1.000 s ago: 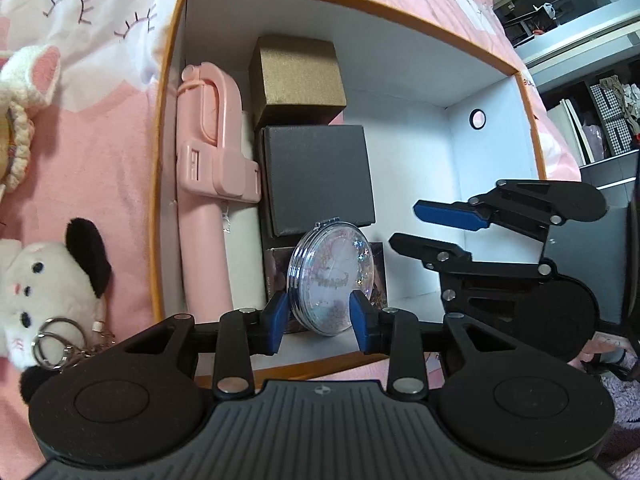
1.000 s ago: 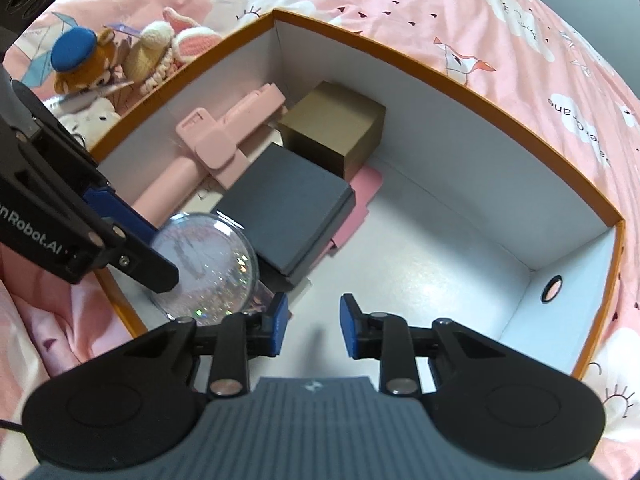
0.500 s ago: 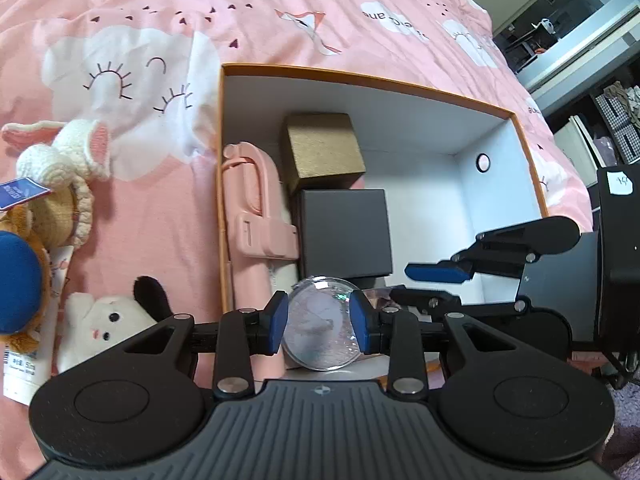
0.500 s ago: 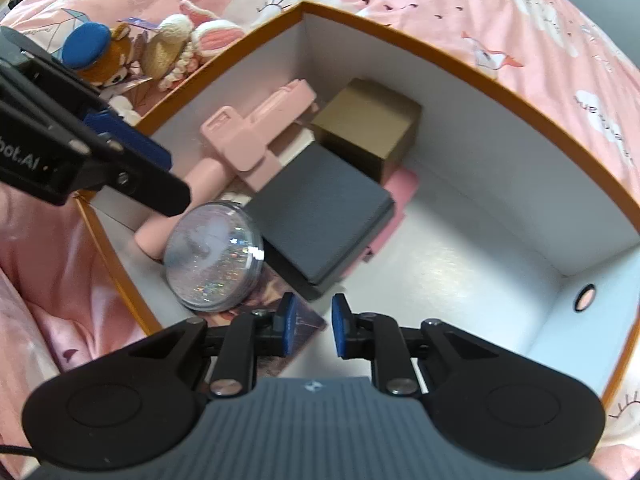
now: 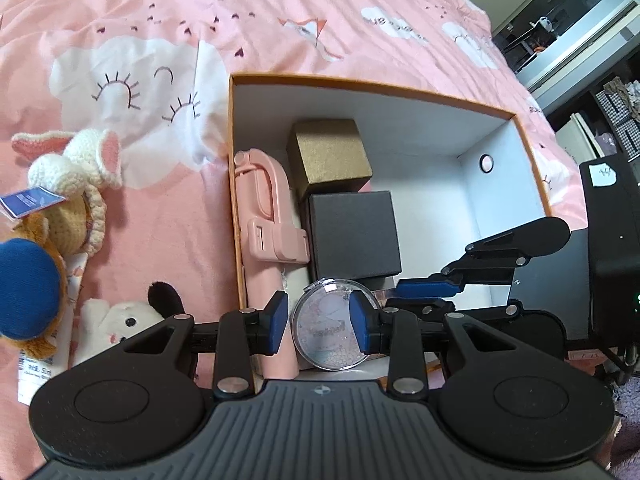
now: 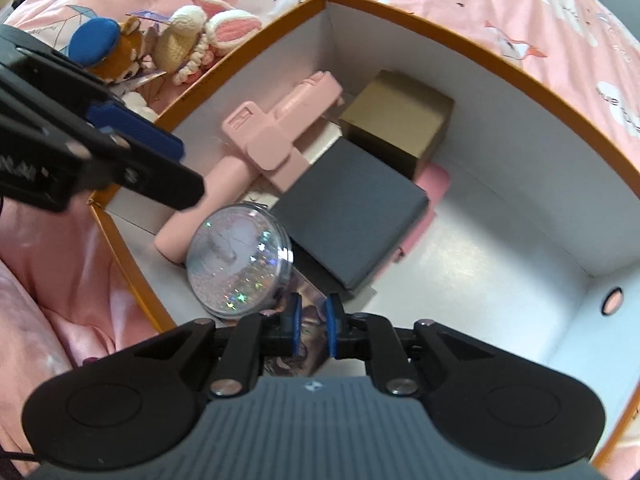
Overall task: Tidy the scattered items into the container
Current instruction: 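Withdraw both tools from the orange box toward the plush toys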
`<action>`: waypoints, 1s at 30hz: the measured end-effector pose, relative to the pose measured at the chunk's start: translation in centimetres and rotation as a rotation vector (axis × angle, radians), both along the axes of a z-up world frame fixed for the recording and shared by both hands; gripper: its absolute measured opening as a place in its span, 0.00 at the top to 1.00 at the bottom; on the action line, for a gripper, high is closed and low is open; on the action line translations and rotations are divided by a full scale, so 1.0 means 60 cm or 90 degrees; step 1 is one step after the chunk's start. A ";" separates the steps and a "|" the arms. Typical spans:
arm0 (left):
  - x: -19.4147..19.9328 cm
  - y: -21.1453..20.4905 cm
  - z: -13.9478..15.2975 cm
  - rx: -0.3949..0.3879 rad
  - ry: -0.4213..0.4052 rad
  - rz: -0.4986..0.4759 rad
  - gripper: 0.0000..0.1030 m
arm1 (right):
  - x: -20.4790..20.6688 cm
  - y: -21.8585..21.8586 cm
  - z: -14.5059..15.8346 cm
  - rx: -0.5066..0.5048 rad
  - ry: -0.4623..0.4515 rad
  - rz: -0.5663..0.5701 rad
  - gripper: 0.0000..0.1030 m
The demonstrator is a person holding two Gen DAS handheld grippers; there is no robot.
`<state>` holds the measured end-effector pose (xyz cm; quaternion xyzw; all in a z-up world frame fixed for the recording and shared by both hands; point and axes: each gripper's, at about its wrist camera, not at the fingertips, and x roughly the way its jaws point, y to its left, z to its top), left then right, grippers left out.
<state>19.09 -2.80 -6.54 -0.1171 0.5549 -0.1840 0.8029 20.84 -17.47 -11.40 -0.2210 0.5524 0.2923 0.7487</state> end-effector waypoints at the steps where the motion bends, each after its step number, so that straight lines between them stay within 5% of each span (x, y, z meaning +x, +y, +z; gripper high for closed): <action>1: -0.003 0.005 0.005 -0.001 -0.007 0.002 0.63 | -0.004 -0.004 0.006 0.005 -0.005 -0.010 0.84; 8: -0.043 0.059 0.042 0.014 -0.076 0.045 0.63 | -0.037 -0.031 0.059 0.081 -0.096 -0.093 0.67; 17: -0.116 0.129 0.091 0.116 -0.176 0.117 0.63 | -0.090 -0.026 0.128 0.214 -0.250 -0.209 0.43; 24: -0.166 0.163 0.097 0.179 -0.189 0.125 0.63 | -0.123 0.006 0.138 0.316 -0.254 -0.283 0.38; 30: -0.196 0.172 0.087 0.229 -0.203 0.104 0.63 | -0.148 0.064 0.115 0.324 -0.260 -0.292 0.32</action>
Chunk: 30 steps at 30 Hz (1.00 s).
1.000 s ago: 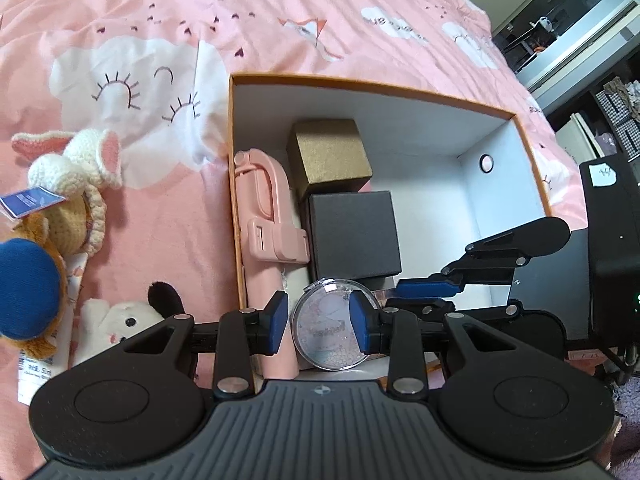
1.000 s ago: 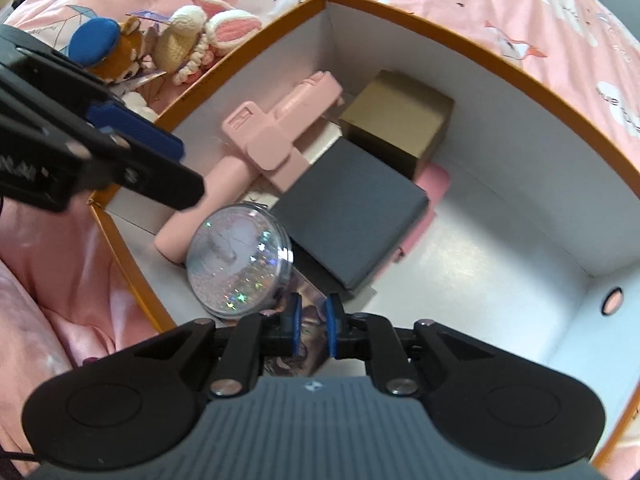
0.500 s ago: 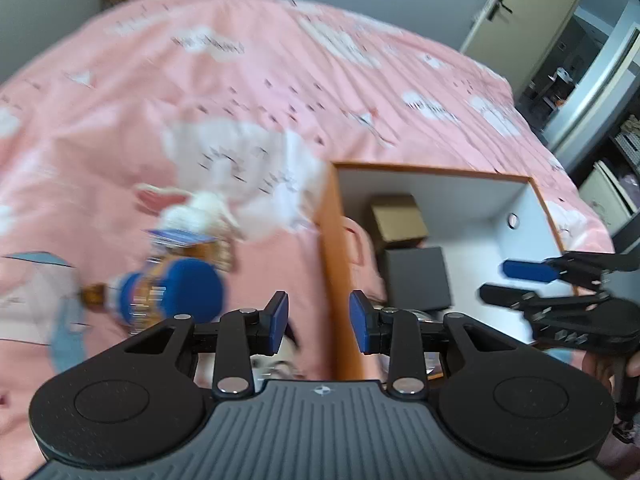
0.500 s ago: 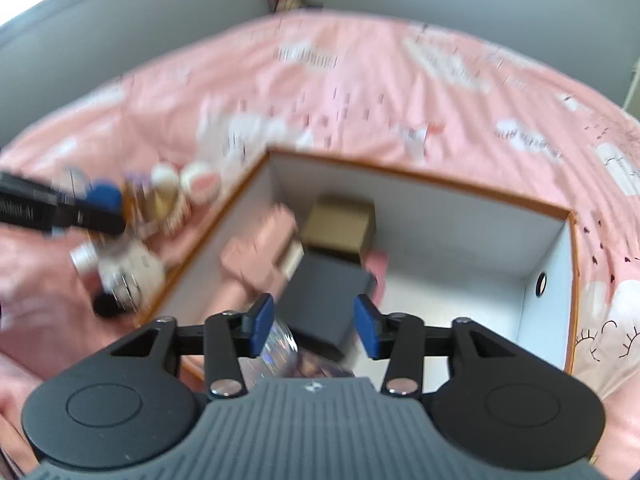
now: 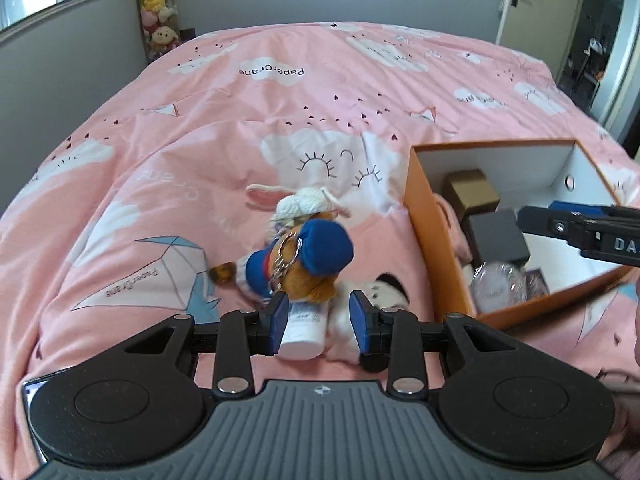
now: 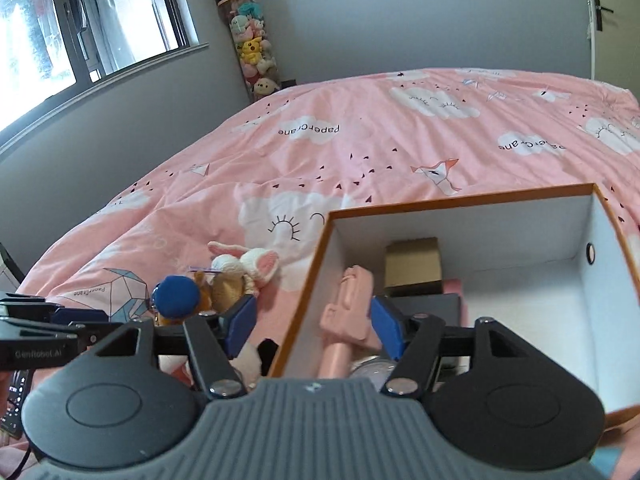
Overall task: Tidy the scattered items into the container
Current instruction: 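Withdraw both tools from the orange box toward the plush toys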
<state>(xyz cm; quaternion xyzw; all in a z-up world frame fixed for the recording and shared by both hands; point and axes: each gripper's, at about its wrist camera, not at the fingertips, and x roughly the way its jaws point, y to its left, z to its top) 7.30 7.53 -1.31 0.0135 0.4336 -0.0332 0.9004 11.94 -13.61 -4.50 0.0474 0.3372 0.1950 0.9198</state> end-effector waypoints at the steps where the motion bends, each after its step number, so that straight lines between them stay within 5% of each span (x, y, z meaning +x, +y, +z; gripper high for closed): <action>1: -0.003 0.001 -0.002 0.006 -0.002 -0.003 0.63 | -0.004 0.011 -0.004 -0.002 0.005 0.012 0.32; 7: -0.001 0.001 -0.022 0.047 -0.028 -0.046 0.56 | -0.022 0.078 -0.028 -0.072 0.002 0.098 0.37; 9: 0.007 -0.001 -0.030 0.058 -0.040 -0.068 0.47 | -0.022 0.089 -0.032 -0.100 -0.005 0.100 0.37; 15: 0.039 -0.030 -0.062 0.147 -0.059 -0.097 0.43 | -0.016 0.098 -0.030 -0.144 -0.041 0.086 0.37; 25: 0.078 -0.055 -0.096 0.188 -0.066 -0.109 0.40 | 0.015 0.103 -0.051 -0.157 -0.016 0.082 0.37; 30: 0.078 -0.038 -0.079 0.186 -0.075 -0.093 0.49 | 0.021 0.106 -0.056 -0.158 -0.010 0.086 0.37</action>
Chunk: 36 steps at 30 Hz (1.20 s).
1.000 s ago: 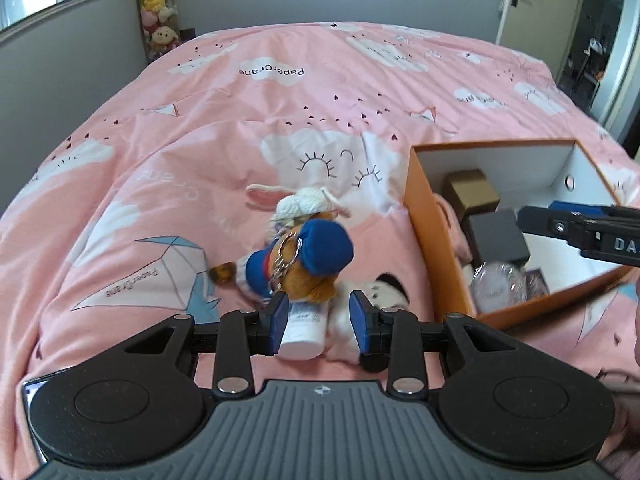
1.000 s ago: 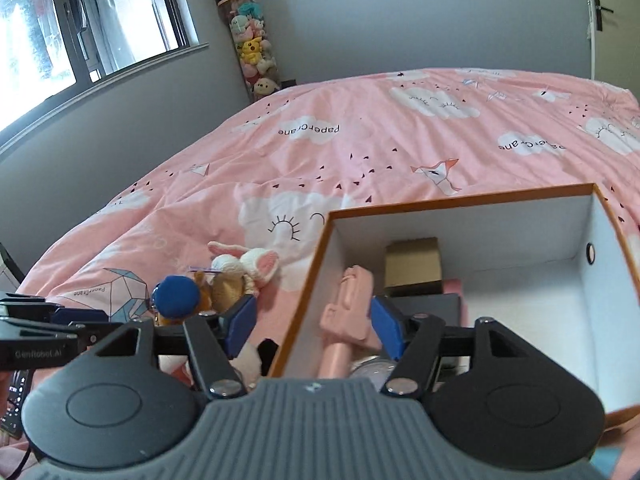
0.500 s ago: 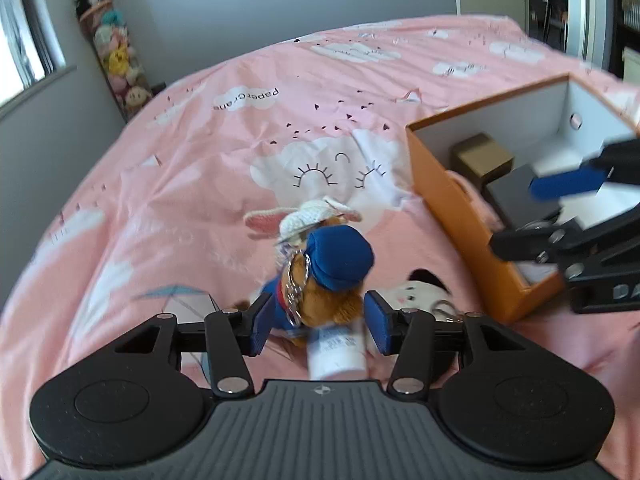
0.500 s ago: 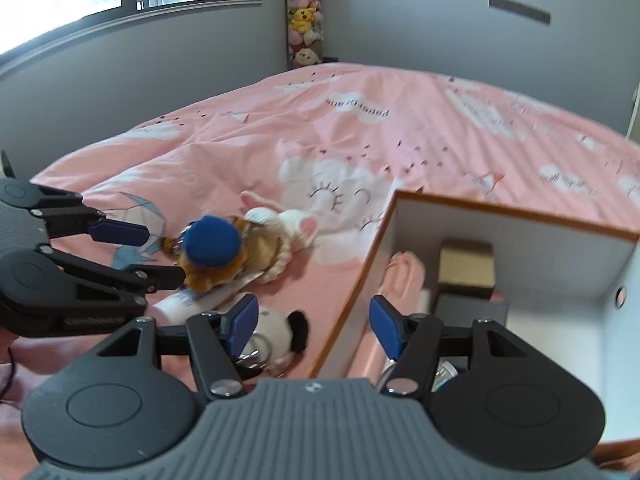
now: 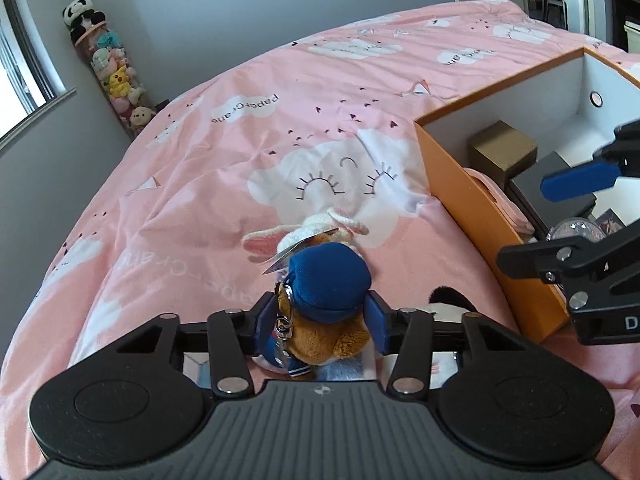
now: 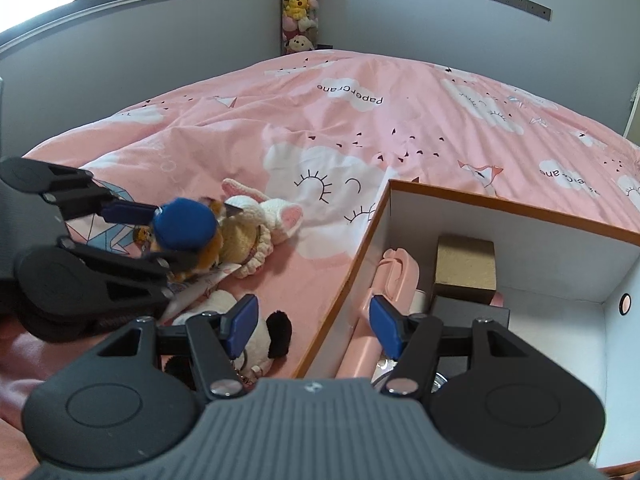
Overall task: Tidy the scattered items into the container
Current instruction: 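Withdraw both tools from the orange box toward the plush toys, then grasp red panda plush in blue sailor hat with left tool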
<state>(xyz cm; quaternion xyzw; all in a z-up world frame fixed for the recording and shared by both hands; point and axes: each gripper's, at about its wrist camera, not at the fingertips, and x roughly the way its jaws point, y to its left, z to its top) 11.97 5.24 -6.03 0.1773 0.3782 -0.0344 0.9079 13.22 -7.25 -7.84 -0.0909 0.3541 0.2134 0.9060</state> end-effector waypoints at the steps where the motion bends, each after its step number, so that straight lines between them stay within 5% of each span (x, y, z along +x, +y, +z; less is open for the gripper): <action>1: 0.000 0.007 0.006 0.002 -0.005 0.010 0.49 | 0.001 0.000 0.000 -0.001 0.000 0.000 0.37; 8: 0.025 0.060 0.030 0.001 -0.031 0.078 0.49 | 0.004 0.001 0.000 -0.002 0.003 -0.001 0.37; 17: 0.078 0.102 0.030 0.060 -0.038 0.119 0.54 | 0.020 0.018 0.007 0.001 -0.001 0.033 0.38; 21: 0.099 0.136 0.023 0.016 -0.008 0.129 0.56 | 0.052 0.047 0.009 0.029 0.035 0.086 0.55; 29: 0.098 0.169 0.024 -0.070 0.002 0.155 0.55 | 0.136 0.116 -0.020 0.063 0.143 0.107 0.65; 36: 0.059 0.146 0.057 -0.127 0.006 0.156 0.48 | 0.162 0.134 -0.035 0.057 0.159 0.091 0.66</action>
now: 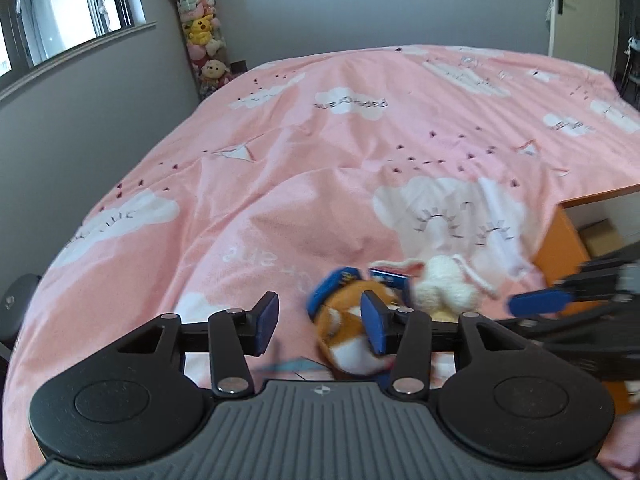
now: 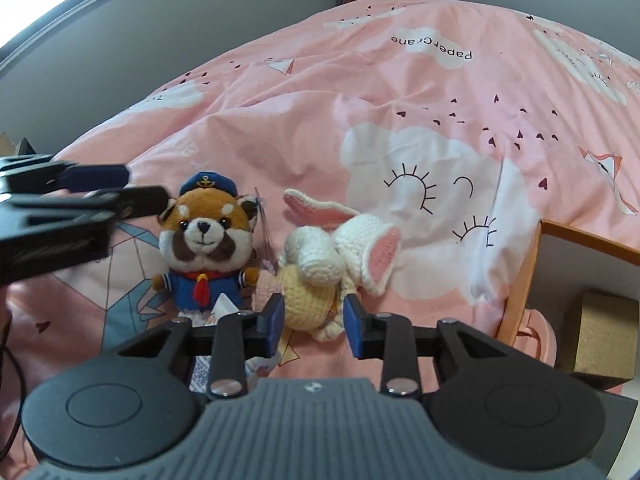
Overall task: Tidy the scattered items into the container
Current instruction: 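Grasp red panda plush in blue sailor hat with left tool, then grasp crochet bunny with right tool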
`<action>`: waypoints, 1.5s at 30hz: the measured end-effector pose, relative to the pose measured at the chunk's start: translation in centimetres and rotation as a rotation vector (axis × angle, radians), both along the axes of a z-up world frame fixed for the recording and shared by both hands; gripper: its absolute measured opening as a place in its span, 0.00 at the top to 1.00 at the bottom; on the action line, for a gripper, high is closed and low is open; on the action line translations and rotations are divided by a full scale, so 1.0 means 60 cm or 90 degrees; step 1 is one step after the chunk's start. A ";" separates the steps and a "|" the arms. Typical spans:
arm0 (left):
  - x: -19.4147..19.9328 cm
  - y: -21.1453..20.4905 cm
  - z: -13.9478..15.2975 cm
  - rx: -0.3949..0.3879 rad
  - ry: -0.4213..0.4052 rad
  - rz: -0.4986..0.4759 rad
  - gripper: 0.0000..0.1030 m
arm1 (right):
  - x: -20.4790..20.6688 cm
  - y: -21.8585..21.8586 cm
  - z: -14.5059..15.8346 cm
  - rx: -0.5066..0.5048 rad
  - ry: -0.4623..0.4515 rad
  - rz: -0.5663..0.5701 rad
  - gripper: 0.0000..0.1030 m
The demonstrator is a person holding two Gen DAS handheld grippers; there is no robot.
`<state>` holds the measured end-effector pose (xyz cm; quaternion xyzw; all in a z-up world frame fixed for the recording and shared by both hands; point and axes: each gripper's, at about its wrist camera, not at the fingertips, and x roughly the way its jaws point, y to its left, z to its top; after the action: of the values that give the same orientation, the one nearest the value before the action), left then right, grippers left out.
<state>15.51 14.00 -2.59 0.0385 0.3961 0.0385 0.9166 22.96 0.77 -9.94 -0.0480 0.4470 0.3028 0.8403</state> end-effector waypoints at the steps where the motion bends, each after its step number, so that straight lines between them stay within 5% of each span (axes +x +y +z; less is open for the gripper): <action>1: -0.002 -0.003 -0.001 -0.021 0.015 0.004 0.48 | 0.001 -0.002 -0.001 0.002 0.004 -0.004 0.65; 6: -0.007 -0.008 -0.029 -0.127 0.096 0.054 0.48 | -0.005 -0.015 -0.004 0.003 0.000 -0.018 0.64; 11: 0.000 -0.009 -0.061 -0.161 0.142 0.113 0.48 | -0.021 -0.014 -0.004 -0.013 -0.032 -0.010 0.62; 20: 0.030 0.028 -0.099 -0.280 0.162 0.213 0.48 | -0.010 -0.015 -0.014 -0.025 -0.023 -0.016 0.62; 26: 0.052 0.020 -0.112 -0.257 0.159 0.228 0.48 | 0.014 -0.006 -0.026 -0.005 0.027 -0.033 0.61; 39: 0.058 0.032 -0.074 -0.224 0.108 0.178 0.59 | 0.067 0.025 -0.055 0.023 0.112 -0.055 0.38; 45: 0.064 0.054 -0.080 -0.255 0.110 0.173 0.59 | 0.095 0.046 -0.082 0.045 0.167 -0.031 0.33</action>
<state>19.36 17.25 -7.38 -0.1941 0.4744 0.0790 0.8550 28.67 3.54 -14.87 0.0326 0.5427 0.3018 0.7831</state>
